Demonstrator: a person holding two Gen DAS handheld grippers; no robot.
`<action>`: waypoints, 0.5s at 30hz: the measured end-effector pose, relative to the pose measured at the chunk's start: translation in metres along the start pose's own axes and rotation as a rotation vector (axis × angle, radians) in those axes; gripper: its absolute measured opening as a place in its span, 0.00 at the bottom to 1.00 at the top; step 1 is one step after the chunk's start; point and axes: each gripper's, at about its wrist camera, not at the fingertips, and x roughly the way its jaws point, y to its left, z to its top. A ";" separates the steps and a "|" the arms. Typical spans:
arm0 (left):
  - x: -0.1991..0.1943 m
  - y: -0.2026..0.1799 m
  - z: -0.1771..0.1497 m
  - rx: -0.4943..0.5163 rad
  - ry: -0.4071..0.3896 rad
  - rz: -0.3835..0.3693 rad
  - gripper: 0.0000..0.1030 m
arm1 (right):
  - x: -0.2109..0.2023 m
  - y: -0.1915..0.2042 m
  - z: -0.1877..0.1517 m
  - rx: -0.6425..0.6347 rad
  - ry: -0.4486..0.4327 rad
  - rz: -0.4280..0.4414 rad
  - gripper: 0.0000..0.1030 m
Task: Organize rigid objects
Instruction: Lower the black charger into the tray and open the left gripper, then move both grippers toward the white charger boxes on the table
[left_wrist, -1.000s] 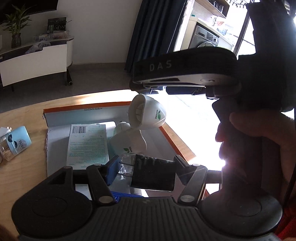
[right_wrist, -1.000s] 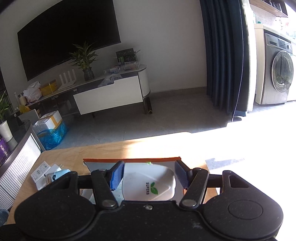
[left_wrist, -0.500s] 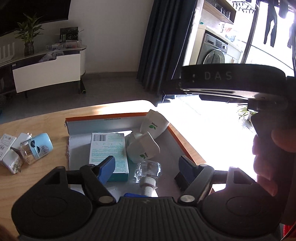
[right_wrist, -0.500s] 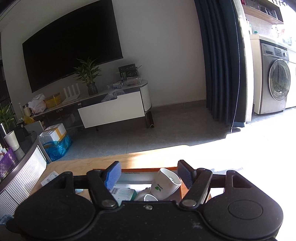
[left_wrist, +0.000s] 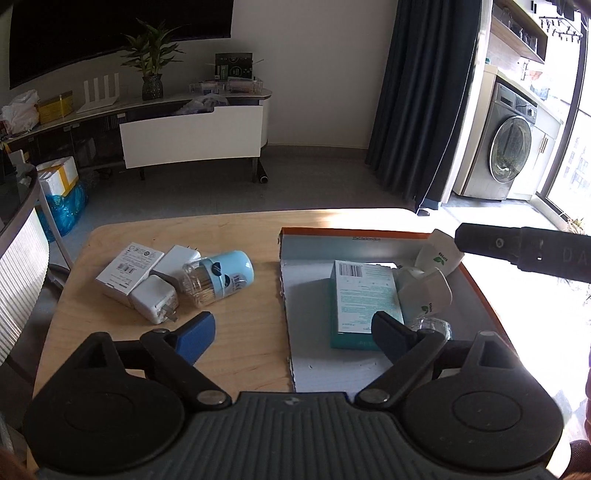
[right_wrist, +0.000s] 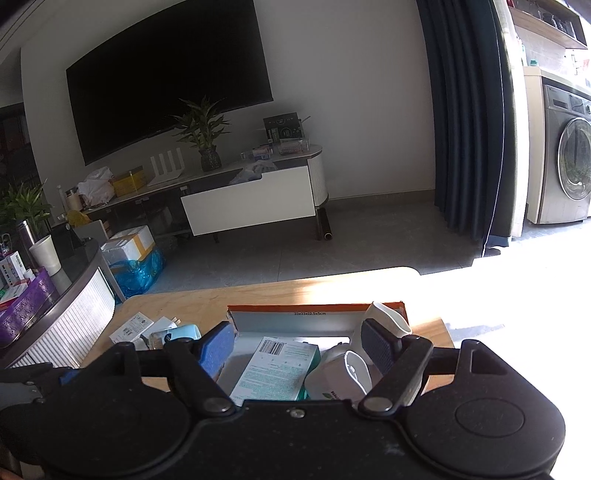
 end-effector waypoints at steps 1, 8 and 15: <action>-0.002 0.006 0.000 -0.011 0.000 0.011 0.91 | 0.001 0.004 -0.002 -0.004 0.004 0.007 0.87; -0.017 0.042 -0.005 -0.064 -0.006 0.077 0.91 | 0.008 0.035 -0.008 -0.038 0.033 0.055 0.88; -0.026 0.066 -0.007 -0.099 -0.011 0.112 0.91 | 0.013 0.061 -0.014 -0.069 0.053 0.090 0.88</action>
